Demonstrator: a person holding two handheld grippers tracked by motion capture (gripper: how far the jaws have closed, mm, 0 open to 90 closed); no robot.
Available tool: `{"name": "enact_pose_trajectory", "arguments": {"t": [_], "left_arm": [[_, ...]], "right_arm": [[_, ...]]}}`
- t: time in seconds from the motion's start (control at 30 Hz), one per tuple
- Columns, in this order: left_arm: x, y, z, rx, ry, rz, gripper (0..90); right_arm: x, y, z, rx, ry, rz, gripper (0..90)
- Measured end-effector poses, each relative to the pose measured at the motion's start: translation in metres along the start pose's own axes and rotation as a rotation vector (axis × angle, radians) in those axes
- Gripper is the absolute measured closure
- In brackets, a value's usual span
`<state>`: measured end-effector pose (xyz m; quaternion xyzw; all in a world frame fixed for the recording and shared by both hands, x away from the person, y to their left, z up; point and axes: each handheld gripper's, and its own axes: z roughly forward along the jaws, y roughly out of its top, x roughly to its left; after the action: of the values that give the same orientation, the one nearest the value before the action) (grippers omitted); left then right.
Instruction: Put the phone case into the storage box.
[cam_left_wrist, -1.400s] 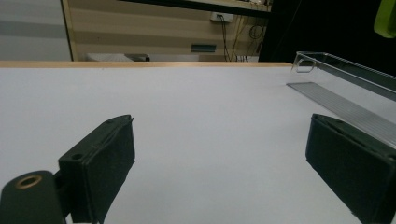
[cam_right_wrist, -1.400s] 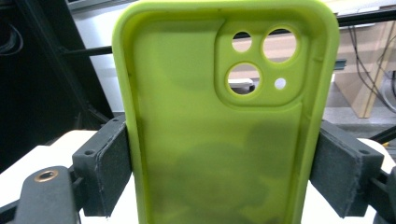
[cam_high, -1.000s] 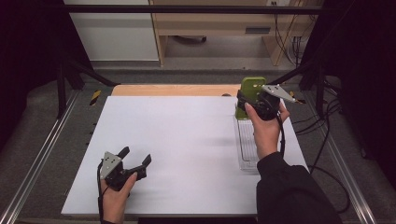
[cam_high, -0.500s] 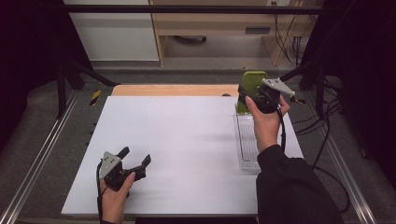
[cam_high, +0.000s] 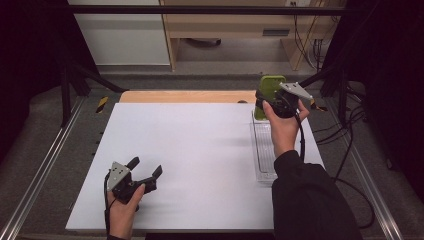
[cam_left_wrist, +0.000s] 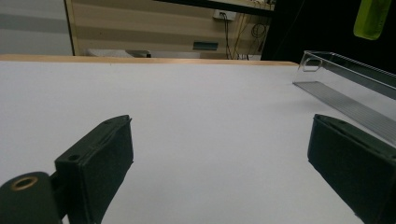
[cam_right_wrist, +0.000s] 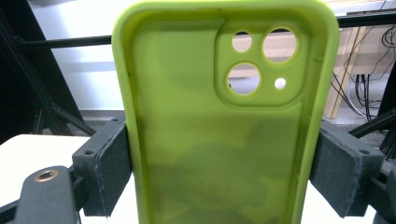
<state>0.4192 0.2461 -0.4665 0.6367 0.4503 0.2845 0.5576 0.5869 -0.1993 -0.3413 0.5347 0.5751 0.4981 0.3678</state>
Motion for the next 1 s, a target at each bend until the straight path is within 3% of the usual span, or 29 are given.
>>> {"name": "enact_pose_trajectory", "arguments": {"t": [0.6, 1.0], "left_arm": [[0.002, 0.0, 0.001, -0.002, -0.014, -0.01, 6.4], [0.002, 0.0, 0.002, 0.002, -0.016, -0.001, 6.4]], "right_arm": [[-0.002, -0.015, 0.025, 0.027, -0.025, -0.008, 16.4], [-0.011, -0.025, 0.039, 0.06, -0.053, -0.019, 16.3]]}}
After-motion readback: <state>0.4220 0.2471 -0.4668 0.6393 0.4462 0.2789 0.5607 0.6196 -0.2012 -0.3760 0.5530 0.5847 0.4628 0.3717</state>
